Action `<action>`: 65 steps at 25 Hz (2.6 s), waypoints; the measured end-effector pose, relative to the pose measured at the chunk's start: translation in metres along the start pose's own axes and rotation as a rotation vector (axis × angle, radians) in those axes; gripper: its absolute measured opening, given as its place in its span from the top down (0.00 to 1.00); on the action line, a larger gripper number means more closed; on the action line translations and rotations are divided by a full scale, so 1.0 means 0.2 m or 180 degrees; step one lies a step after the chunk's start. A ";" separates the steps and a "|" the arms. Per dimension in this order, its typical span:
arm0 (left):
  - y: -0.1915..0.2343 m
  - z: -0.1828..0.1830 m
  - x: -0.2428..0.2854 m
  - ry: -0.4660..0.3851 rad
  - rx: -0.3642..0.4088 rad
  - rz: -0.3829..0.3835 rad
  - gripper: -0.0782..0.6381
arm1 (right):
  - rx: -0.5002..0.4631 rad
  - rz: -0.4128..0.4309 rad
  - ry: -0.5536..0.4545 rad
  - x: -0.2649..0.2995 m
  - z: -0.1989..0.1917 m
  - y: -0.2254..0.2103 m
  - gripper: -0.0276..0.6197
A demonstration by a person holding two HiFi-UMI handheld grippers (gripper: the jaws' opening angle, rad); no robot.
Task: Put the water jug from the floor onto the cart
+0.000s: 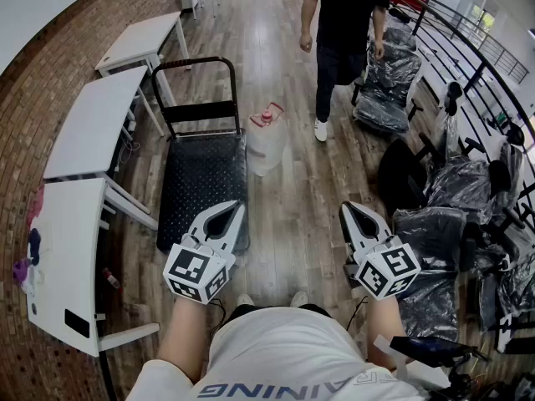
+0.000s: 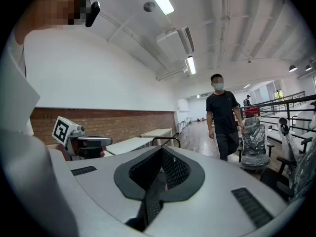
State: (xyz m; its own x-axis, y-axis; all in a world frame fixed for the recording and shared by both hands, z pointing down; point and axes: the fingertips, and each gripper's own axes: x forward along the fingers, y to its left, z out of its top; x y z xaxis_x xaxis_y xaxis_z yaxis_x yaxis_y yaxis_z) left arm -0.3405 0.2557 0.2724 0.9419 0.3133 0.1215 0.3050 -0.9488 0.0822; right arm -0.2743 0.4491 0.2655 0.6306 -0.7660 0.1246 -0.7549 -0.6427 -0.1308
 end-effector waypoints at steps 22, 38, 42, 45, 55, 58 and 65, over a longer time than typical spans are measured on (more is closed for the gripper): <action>-0.21 -0.09 0.23 0.0071 -0.0106 0.0420 0.89 | -0.0097 0.0351 0.0144 -0.03 -0.05 -0.32 0.95; 0.22 -0.08 0.59 0.0051 -0.0243 0.0460 0.89 | -0.0110 0.0321 0.0252 0.45 -0.04 -0.51 0.95; 0.43 -0.03 0.75 0.0067 -0.0172 0.0398 0.89 | -0.0126 0.0246 0.0247 0.70 0.02 -0.57 0.95; 0.61 0.00 0.83 0.0088 -0.0177 0.0361 0.89 | -0.0123 0.0188 0.0262 0.88 0.06 -0.59 0.95; 1.10 0.01 1.02 0.0155 -0.0184 0.0331 0.89 | -0.0134 -0.0019 0.0339 1.31 0.11 -0.64 0.95; 1.15 -0.02 1.04 0.0168 -0.0229 0.0303 0.89 | -0.0170 -0.0052 0.0381 1.37 0.12 -0.65 0.95; 1.23 -0.02 1.12 0.0154 -0.0215 0.0329 0.89 | -0.0210 0.0018 0.0418 1.52 0.14 -0.69 0.95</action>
State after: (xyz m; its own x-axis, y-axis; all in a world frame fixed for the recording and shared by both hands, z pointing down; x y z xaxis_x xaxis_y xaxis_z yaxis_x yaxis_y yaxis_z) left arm -0.0559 0.0927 0.3237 0.9594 0.2171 0.1801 0.1949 -0.9718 0.1330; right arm 0.0271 0.3038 0.2945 0.6006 -0.7587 0.2523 -0.7712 -0.6330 -0.0676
